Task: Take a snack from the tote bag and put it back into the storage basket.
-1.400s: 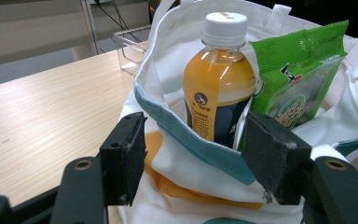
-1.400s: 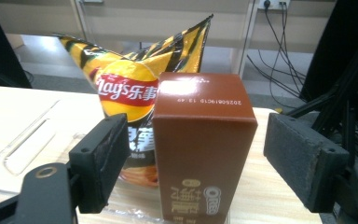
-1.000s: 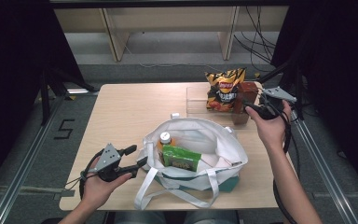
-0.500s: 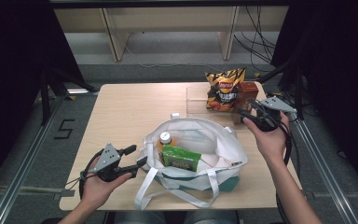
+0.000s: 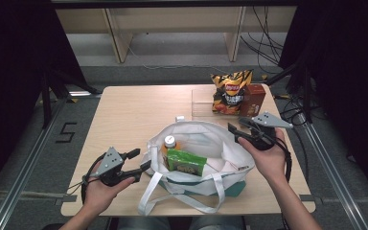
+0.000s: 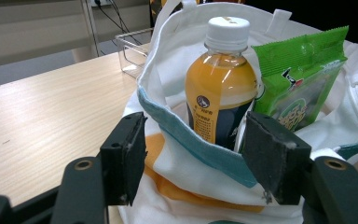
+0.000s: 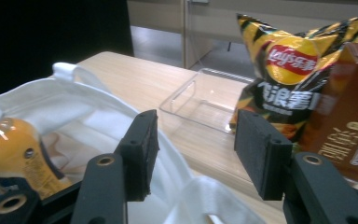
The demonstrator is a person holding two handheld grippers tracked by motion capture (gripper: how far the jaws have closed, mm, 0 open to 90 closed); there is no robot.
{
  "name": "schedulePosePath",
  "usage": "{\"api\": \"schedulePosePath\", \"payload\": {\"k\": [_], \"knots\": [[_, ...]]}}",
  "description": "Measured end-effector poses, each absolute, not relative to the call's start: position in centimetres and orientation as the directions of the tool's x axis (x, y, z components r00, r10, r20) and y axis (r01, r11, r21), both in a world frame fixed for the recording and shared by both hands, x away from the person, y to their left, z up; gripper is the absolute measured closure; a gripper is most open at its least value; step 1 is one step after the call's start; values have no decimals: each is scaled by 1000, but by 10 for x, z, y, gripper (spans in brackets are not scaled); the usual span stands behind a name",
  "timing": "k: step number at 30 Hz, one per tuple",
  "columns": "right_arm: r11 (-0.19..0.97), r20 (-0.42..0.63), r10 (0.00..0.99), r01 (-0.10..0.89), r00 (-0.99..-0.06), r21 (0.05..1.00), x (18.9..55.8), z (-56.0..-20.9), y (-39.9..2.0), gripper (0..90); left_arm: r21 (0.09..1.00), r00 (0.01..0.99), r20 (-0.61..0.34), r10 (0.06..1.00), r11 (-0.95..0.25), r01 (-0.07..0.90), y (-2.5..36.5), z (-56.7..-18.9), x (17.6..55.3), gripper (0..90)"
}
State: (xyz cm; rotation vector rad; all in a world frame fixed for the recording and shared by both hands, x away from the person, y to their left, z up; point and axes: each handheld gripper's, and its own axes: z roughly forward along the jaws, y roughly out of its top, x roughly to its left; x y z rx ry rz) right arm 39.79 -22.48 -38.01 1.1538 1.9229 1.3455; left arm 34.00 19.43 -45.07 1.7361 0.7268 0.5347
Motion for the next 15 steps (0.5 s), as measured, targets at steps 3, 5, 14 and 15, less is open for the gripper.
{"api": "schedulePosePath", "payload": {"k": [3, 5, 14, 15], "knots": [[148, 52, 850, 331, -524, 932, 396, -380, -221, 500, 963, 709, -12, 705, -183, 198, 195, -450, 340, 388], [144, 67, 840, 340, -538, 929, 393, -379, -218, 497, 963, 710, -13, 704, -181, 198, 195, -450, 340, 388], [163, 51, 822, 320, -567, 933, 385, -377, -209, 488, 964, 706, -7, 708, -183, 193, 196, -450, 339, 388], [144, 70, 819, 323, -570, 935, 383, -377, -206, 486, 964, 706, -5, 708, -184, 192, 196, -450, 339, 388]]}}
